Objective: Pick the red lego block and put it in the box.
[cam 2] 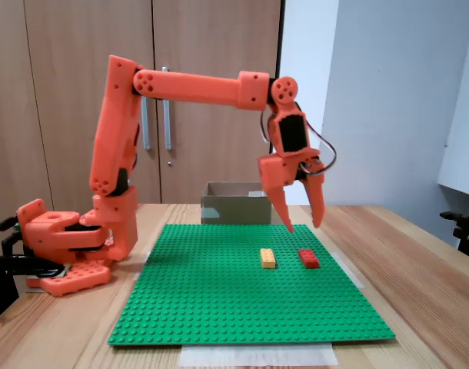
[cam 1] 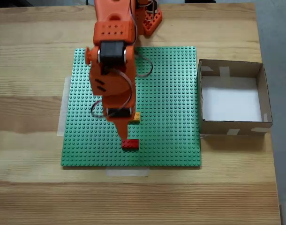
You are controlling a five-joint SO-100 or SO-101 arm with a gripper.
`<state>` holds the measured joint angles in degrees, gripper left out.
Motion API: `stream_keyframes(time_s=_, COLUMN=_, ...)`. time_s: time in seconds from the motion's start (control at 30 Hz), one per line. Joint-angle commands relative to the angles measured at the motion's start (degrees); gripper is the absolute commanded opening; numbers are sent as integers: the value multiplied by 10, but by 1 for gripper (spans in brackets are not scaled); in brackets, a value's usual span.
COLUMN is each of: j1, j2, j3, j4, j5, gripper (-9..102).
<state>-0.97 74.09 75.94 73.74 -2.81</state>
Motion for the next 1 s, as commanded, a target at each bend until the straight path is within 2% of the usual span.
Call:
stream_keyframes(time_s=0.0, j1=-12, j2=-17, j3=-49, j4=10, j5=-9, gripper=18)
stream_keyframes(time_s=0.53, j1=-11, j2=-113, j3=-148, j4=42, j5=-27, gripper=18)
stream_keyframes(time_s=0.97, j1=-1, j2=-159, j3=-170, j4=37, j5=-47, gripper=20)
